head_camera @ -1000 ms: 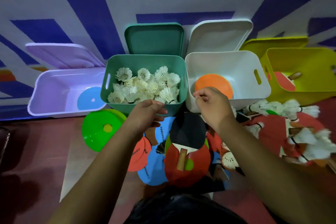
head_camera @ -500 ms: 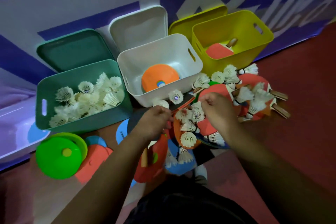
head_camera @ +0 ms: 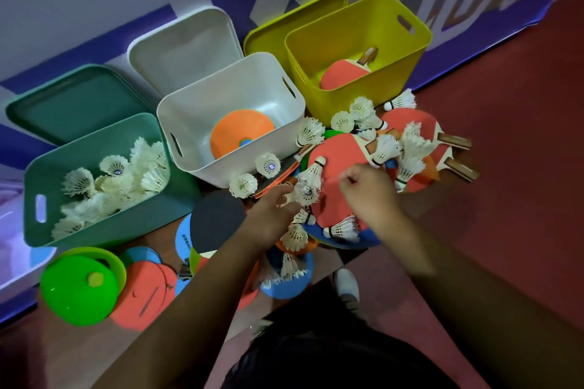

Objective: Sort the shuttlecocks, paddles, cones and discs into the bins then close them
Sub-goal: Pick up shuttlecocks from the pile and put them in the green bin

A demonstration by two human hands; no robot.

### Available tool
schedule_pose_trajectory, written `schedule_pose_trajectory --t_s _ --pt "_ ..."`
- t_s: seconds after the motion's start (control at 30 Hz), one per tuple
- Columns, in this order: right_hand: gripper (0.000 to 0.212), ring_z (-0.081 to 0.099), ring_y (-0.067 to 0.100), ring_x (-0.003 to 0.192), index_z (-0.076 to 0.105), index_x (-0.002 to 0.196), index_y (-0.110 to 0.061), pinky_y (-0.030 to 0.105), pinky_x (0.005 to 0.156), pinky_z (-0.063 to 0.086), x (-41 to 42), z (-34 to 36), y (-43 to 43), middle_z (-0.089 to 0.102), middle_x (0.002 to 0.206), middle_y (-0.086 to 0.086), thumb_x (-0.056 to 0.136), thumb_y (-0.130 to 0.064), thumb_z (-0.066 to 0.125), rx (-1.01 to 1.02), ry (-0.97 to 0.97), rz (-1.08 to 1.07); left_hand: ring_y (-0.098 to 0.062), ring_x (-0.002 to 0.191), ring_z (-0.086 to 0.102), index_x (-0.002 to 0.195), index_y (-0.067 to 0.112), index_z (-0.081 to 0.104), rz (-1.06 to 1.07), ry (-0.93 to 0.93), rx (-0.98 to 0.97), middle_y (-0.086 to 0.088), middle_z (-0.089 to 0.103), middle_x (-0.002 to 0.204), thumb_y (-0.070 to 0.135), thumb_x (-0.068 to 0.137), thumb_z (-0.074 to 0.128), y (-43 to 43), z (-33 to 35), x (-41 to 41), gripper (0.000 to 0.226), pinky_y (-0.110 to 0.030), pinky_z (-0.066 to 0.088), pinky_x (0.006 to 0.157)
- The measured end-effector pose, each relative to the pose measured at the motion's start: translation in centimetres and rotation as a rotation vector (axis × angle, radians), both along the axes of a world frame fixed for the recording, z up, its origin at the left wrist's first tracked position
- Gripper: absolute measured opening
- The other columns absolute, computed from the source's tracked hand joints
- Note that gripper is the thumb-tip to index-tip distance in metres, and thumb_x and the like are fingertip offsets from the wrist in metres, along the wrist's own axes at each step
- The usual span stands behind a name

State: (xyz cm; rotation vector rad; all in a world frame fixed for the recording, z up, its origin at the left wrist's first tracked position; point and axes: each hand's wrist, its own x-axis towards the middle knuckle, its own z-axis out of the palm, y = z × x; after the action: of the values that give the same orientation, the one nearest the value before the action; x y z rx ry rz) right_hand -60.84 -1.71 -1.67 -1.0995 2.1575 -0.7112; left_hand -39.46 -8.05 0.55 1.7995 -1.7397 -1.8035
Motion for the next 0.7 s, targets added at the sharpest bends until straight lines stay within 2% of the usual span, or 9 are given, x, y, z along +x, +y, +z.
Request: schedule_pose_trajectory --t_s 0.1,0.17,0.23,0.3,0.4,0.47,0.53,0.63,0.7 --pt "0.016 0.070 0.015 0.083 0.076 0.099 -0.028 0.040 0.079 0.060 -0.8 -0.4 0.1 0.076 0.095 -0.008 0.099 -0.023 0.060 -0.002 -0.009 -0.001 -0.025 0.126 0.062 0.138 0.058 0.051 -0.055 -0.049 -0.007 0.005 0.054 0.146 0.068 0.073 0.064 -0.7 -1.6 -0.9 0.067 -0.053 0.051 0.108" --pt "0.016 0.068 0.012 0.073 0.076 0.101 -0.029 0.038 0.072 0.060 -1.4 -0.7 0.1 0.074 0.090 -0.010 0.099 -0.025 0.060 0.007 -0.019 0.012 -0.028 0.125 0.063 0.147 0.052 0.047 -0.067 -0.071 -0.018 0.004 0.052 0.147 0.065 0.075 0.064 -0.9 -1.6 -1.9 0.075 -0.052 0.052 0.107" --pt "0.016 0.066 0.010 0.066 0.076 0.104 -0.028 0.033 0.062 0.055 -1.7 -1.1 0.0 0.074 0.086 -0.008 0.100 -0.027 0.060 0.026 -0.028 0.054 -0.027 0.117 0.066 0.153 0.040 0.046 -0.036 -0.059 -0.002 0.000 0.056 0.141 0.056 0.082 0.065 -0.9 -1.4 -2.6 0.075 -0.043 0.058 0.095" --pt "0.016 0.068 0.011 0.074 0.074 0.106 -0.030 0.033 0.068 0.057 -1.9 -1.4 -0.2 0.075 0.092 -0.007 0.100 -0.028 0.060 0.027 -0.040 0.103 -0.023 0.107 0.070 0.151 0.029 0.051 0.020 -0.041 0.020 -0.004 0.065 0.131 0.049 0.086 0.066 -1.1 -1.7 -2.9 0.069 -0.037 0.061 0.079" --pt "0.023 0.071 0.013 0.091 0.071 0.121 -0.030 0.036 0.083 0.059 -2.0 -1.5 -0.8 0.074 0.114 -0.009 0.101 -0.027 0.060 0.029 -0.081 0.176 -0.018 0.099 0.074 0.145 0.022 0.057 0.071 -0.055 -0.009 -0.005 0.070 0.122 0.052 0.081 0.063 -1.0 -1.6 -3.0 0.071 -0.040 0.063 0.079" --pt "0.035 0.069 0.015 0.076 0.064 0.137 -0.031 0.036 0.070 0.058 -2.0 -1.2 -1.4 0.072 0.117 -0.008 0.102 -0.025 0.060 0.037 -0.091 0.234 -0.015 0.093 0.076 0.140 0.019 0.060 0.083 -0.079 -0.061 -0.005 0.072 0.114 0.045 0.089 0.062 -0.6 -0.7 -3.0 0.057 -0.046 0.064 0.083" --pt "0.044 0.066 0.019 0.068 0.056 0.146 -0.035 0.041 0.067 0.059 -1.8 -0.9 -2.4 0.072 0.113 -0.001 0.103 -0.027 0.059 0.045 -0.079 0.266 -0.015 0.086 0.076 0.134 0.018 0.063 0.123 -0.095 -0.140 -0.005 0.073 0.104 0.032 0.100 0.059 0.0 0.2 -2.7 0.037 -0.046 0.064 0.079" --pt "0.050 0.064 0.018 0.066 0.047 0.154 -0.037 0.036 0.061 0.054 -1.4 -1.0 -4.2 0.072 0.108 0.001 0.105 -0.036 0.054 0.099 -0.082 0.278 -0.008 0.073 0.074 0.123 0.023 0.070 0.198 -0.130 -0.284 0.001 0.075 0.094 0.028 0.101 0.059 0.7 1.4 -2.0 0.025 -0.034 0.061 0.062" --pt "0.051 0.063 0.015 0.068 0.044 0.157 -0.040 0.030 0.057 0.044 -0.7 -1.4 -5.4 0.070 0.108 -0.001 0.106 -0.041 0.049 0.158 -0.120 0.315 -0.006 0.069 0.071 0.112 0.029 0.074 0.246 -0.149 -0.368 0.008 0.075 0.089 0.029 0.099 0.063 1.0 2.1 -1.4 0.017 -0.026 0.054 0.060"
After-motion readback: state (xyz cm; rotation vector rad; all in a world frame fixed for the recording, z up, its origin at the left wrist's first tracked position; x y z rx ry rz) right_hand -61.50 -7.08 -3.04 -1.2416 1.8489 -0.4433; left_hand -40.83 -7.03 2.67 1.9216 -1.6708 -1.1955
